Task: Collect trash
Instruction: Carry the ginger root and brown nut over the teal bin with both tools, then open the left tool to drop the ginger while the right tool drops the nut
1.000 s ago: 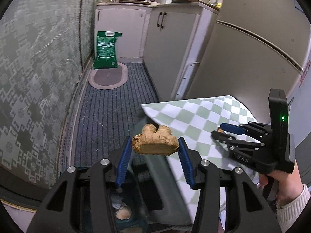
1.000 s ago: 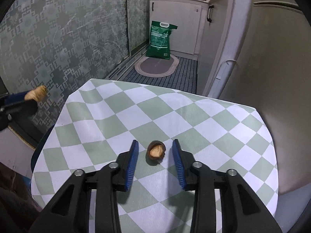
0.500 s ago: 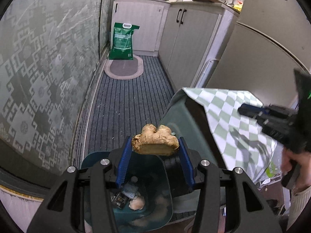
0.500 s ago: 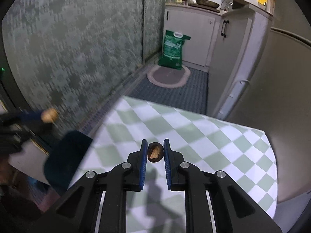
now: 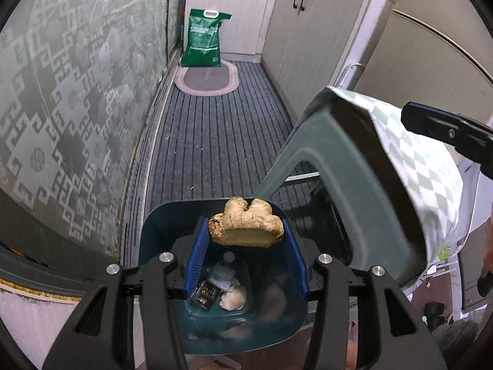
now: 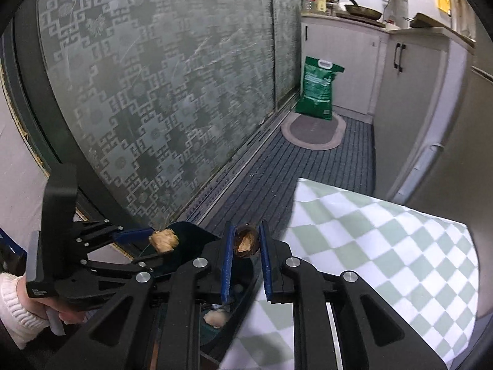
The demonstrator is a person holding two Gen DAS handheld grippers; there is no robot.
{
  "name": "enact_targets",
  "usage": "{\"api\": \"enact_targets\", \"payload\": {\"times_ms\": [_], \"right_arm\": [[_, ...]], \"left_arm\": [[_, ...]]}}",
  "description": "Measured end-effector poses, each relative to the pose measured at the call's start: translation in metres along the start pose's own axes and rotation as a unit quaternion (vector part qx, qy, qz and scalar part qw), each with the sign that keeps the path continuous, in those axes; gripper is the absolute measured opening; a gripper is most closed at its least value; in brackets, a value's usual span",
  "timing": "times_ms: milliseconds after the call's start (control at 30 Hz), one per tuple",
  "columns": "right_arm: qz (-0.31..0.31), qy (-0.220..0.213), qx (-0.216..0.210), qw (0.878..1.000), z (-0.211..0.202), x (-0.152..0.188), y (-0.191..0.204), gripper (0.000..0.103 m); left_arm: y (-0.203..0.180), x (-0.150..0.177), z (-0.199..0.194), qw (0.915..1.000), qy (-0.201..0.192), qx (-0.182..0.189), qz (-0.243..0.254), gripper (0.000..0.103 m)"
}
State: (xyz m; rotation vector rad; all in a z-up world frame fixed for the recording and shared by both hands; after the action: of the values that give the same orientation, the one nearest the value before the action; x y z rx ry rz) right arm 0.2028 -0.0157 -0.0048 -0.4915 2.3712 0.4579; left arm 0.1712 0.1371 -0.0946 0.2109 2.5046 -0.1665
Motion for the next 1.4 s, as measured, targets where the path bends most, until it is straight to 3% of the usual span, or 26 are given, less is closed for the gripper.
{"api": "enact_targets", "payload": {"times_ms": [567,1000,1233,1400], "right_arm": [[-0.007,0.031,-0.031,0.999,0.029,0.0,0.034,0.016],[-0.004,0.062,-0.036,0.997,0.046,0.011,0.043,0.016],[-0.011,0.089,-0.034,0.995,0.064,0.02,0.05,0.016],[-0.012,0.107,-0.031,0.994,0.079,0.029,0.055,0.016]], "left_arm": [[0.017,0.031,0.045,0.998,0.062,-0.011,-0.003,0.05],[0.015,0.057,0.082,0.9928,0.12,0.006,0.001,0.051],[0.021,0.057,0.077,0.9927,0.12,0.0,0.002,0.053],[0.031,0.047,0.052,0.9958,0.091,-0.01,-0.006,0.05]]}}
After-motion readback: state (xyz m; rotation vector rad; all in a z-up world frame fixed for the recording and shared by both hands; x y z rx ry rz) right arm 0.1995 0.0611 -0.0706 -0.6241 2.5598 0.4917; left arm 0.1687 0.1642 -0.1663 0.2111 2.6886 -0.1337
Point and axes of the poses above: each gripper's, at about its wrist camera, not at the fingertips, and z roughly the way its jaws point, y to its left, x to its underside, the point moved 2 cm from there along z, roughly the way its jaws point, and after that the axes turned 10 degrees about z, right-handed, at the moved point
